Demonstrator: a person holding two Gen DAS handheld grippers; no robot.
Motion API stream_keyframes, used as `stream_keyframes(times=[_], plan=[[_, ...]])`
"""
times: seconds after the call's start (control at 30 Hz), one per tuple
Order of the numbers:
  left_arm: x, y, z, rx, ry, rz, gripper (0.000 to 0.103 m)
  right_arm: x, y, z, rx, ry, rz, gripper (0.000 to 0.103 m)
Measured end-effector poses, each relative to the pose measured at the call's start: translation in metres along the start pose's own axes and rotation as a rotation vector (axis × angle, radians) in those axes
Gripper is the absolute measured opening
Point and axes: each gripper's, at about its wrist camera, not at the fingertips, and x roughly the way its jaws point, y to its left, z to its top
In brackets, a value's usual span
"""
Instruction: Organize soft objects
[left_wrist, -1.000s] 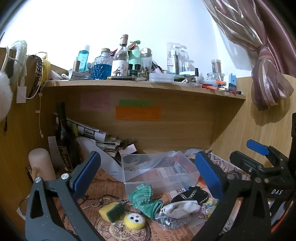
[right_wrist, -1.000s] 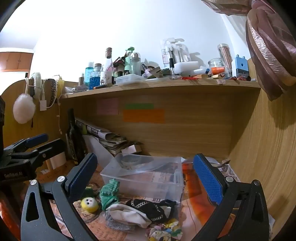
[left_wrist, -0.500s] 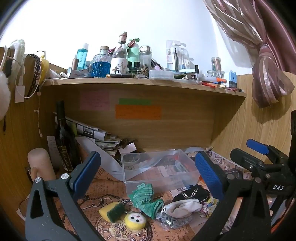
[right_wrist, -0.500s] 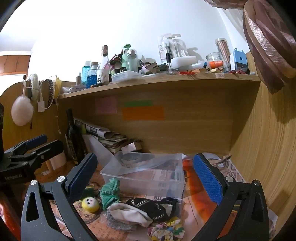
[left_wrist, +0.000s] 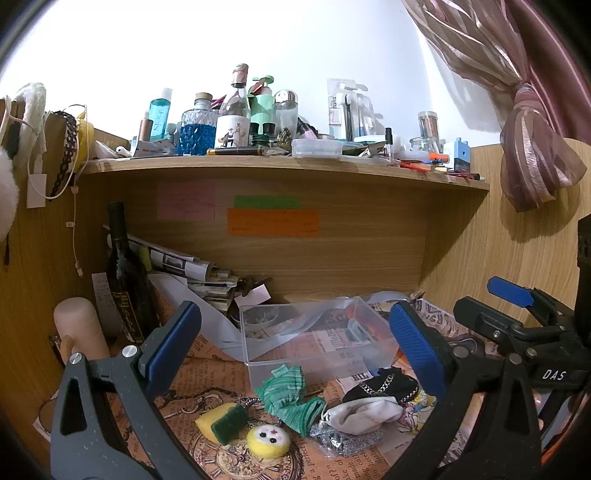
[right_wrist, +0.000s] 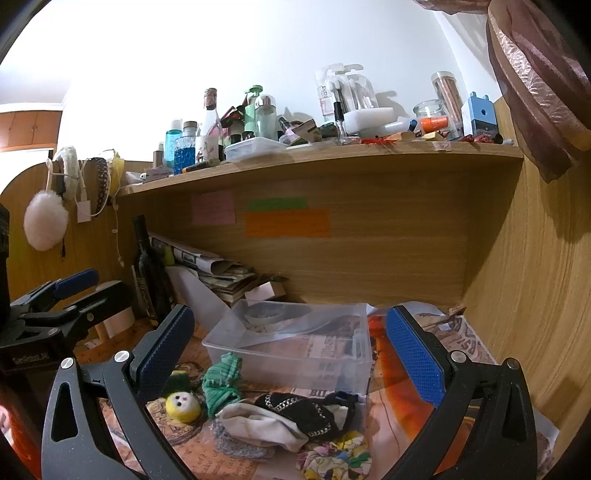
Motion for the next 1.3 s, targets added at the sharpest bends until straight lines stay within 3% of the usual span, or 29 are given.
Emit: stream_keyframes(times=[1.3], plan=[[-0.0031, -0.0043, 0.0023, 0.002, 0.004, 0.004, 0.103, -0.0033, 0.0020, 0.0017, -0.004, -0.006, 0.005, 0.103]])
